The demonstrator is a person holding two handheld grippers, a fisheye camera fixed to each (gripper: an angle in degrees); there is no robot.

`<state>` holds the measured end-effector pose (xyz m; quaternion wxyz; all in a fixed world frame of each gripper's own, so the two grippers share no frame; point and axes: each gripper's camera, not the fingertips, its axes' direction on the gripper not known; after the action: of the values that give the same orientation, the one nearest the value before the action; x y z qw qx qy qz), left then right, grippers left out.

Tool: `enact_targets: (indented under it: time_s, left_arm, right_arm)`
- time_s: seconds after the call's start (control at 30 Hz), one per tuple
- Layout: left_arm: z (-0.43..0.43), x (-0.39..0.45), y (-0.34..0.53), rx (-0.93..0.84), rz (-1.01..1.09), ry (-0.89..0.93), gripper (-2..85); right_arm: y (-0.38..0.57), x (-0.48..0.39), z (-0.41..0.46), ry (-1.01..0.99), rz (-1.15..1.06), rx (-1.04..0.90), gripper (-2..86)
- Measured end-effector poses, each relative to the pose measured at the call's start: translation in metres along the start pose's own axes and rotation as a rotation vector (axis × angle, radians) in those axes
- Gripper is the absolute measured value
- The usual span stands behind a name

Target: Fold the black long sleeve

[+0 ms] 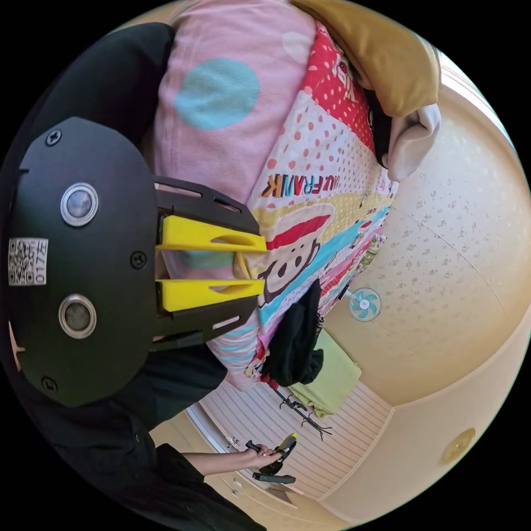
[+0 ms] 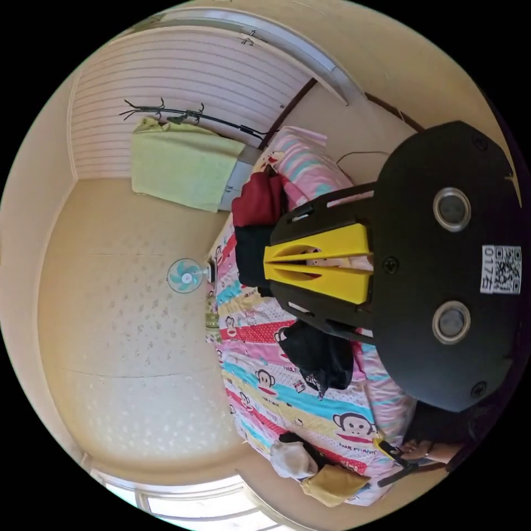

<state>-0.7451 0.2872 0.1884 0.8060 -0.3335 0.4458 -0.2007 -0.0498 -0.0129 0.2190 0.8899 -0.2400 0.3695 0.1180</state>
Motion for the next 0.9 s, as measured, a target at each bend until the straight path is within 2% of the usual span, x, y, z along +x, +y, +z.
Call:
enact_targets:
  time_s: [0.07, 0.17, 0.33, 0.4, 0.43, 0.47, 0.5, 0.53, 0.6, 0.67, 0.7, 0.73, 0.8, 0.87, 0.9]
  left_arm:
    - [0.001, -0.006, -0.002, 0.005, -0.017, 0.012, 7.8]
    - [0.003, -0.013, -0.003, 0.012, -0.036, 0.022, 7.7]
    - [0.006, -0.013, -0.001, 0.011, 0.005, -0.015, 7.6]
    - [0.008, -0.011, 0.0, 0.009, 0.024, -0.032, 7.6]
    - [0.009, -0.011, 0.0, 0.007, 0.03, -0.04, 7.6]
    - [0.01, -0.012, 0.0, 0.007, 0.031, -0.041, 7.6]
    - [0.011, -0.013, 0.0, 0.007, 0.029, -0.041, 7.6]
    - [0.012, -0.015, 0.001, 0.009, 0.025, -0.037, 7.5]
    - [0.015, -0.018, 0.003, 0.017, 0.021, -0.038, 7.4]
    - [0.018, -0.02, 0.005, 0.024, 0.017, -0.043, 7.0]
    - [0.02, -0.021, 0.005, 0.021, 0.022, -0.049, 6.6]
    - [0.023, -0.022, 0.004, 0.015, 0.026, -0.054, 6.5]
    - [0.025, -0.025, 0.003, 0.007, 0.021, -0.043, 6.3]
    - [0.027, -0.028, 0.003, 0.005, 0.006, -0.02, 6.5]
    - [0.028, -0.03, 0.004, 0.008, -0.005, -0.01, 6.6]
  right_arm:
    - [0.003, -0.004, 0.03, -0.238, 0.018, -0.108, 9.4]
    - [-0.003, -0.055, 0.085, -0.486, -0.065, -0.231, 12.3]
    - [-0.034, -0.136, 0.178, -0.386, -0.171, -0.307, 14.4]
    - [-0.037, -0.155, 0.233, -0.347, -0.202, -0.465, 13.8]
    - [-0.032, -0.162, 0.265, -0.317, -0.22, -0.605, 12.8]
    - [-0.027, -0.161, 0.272, -0.338, -0.22, -0.644, 9.6]
    - [-0.027, -0.156, 0.262, -0.365, -0.201, -0.612, 8.1]
    - [-0.03, -0.141, 0.227, -0.467, -0.176, -0.493, 6.4]
    - [-0.037, -0.113, 0.158, -0.722, -0.199, -0.307, 4.7]
    - [-0.044, -0.052, 0.069, -1.068, -0.258, -0.028, 3.7]
    - [-0.045, -0.035, 0.053, -1.101, -0.267, 0.022, 3.6]
    - [-0.046, -0.001, 0.029, -1.103, -0.281, 0.074, 3.3]
    - [-0.045, 0.046, 0.019, -0.987, -0.253, 0.025, 2.9]
    - [-0.028, 0.102, 0.03, -0.653, -0.121, -0.114, 2.5]
    - [-0.022, 0.114, 0.035, -0.563, -0.082, -0.156, 2.4]
